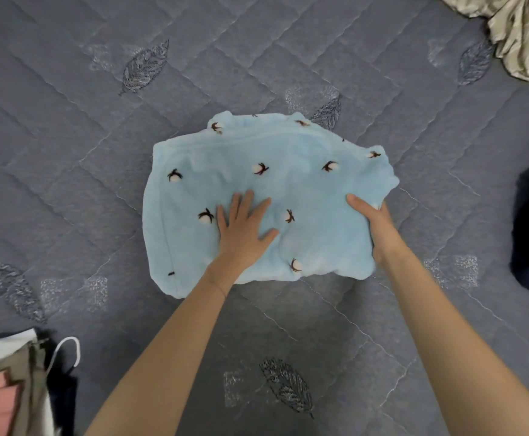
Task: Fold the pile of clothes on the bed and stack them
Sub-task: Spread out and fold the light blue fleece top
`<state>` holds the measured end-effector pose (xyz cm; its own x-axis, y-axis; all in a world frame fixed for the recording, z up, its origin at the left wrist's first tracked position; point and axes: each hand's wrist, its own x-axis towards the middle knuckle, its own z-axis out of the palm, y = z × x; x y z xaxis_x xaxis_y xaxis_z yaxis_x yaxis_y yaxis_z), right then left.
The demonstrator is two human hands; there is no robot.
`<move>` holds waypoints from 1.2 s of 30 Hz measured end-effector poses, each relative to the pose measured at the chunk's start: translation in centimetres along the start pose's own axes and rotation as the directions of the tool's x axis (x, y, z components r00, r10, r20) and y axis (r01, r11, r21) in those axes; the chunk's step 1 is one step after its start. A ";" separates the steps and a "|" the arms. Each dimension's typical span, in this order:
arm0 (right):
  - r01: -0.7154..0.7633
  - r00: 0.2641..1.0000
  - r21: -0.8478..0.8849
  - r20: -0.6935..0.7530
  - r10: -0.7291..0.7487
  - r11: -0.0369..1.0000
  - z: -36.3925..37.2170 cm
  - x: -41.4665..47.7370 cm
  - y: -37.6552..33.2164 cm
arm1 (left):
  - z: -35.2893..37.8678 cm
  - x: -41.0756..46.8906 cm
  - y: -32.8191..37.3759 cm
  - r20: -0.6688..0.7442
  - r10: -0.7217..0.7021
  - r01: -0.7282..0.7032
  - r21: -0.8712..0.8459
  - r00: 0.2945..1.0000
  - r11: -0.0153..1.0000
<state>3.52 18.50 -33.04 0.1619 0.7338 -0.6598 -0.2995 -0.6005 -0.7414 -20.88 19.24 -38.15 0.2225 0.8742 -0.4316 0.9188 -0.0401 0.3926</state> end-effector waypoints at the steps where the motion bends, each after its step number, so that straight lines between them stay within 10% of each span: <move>1: 0.059 0.998 -0.008 -0.001 -0.059 0.998 1.1 -0.5 -0.6 | -0.8 -0.5 0.1 -0.039 -0.029 0.021 -0.193 0.999 0.981; 5: 0.213 0.974 -0.151 0.107 -0.199 0.965 6.2 -2.3 -2.7 | -5.8 -2.9 -0.2 0.028 -0.186 0.128 -0.822 0.982 0.556; 10: 0.301 0.928 -0.429 0.338 -0.158 0.851 14.1 -4.2 -2.5 | -11.1 -3.9 -2.5 0.167 -0.311 0.252 -0.932 0.936 0.259; 21: 0.331 0.818 -0.485 0.574 0.009 0.809 18.7 -5.3 3.1 | -8.9 -5.8 -7.0 0.083 -0.558 0.296 -0.905 0.826 0.305; 27: 0.444 0.855 -0.730 0.173 -0.489 0.519 15.4 -2.9 3.8 | -7.5 -6.2 -9.8 -0.036 -0.580 0.233 -0.894 0.814 0.383; 32: -0.109 0.994 -0.325 -0.030 0.105 0.939 14.0 -1.8 5.1 | -6.1 -5.7 -11.5 0.154 -0.656 0.455 -0.833 0.738 0.316; 36: -0.186 0.972 -0.230 0.098 0.213 0.955 13.8 -1.3 6.7 | -5.4 -6.2 -12.1 0.381 -0.533 0.408 -0.910 0.755 -0.072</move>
<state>-11.69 17.91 -35.50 0.0017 0.6163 -0.7875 -0.0998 -0.7835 -0.6134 -35.15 16.87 -35.85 -0.1980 0.4975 -0.8446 -0.2720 0.7999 0.5349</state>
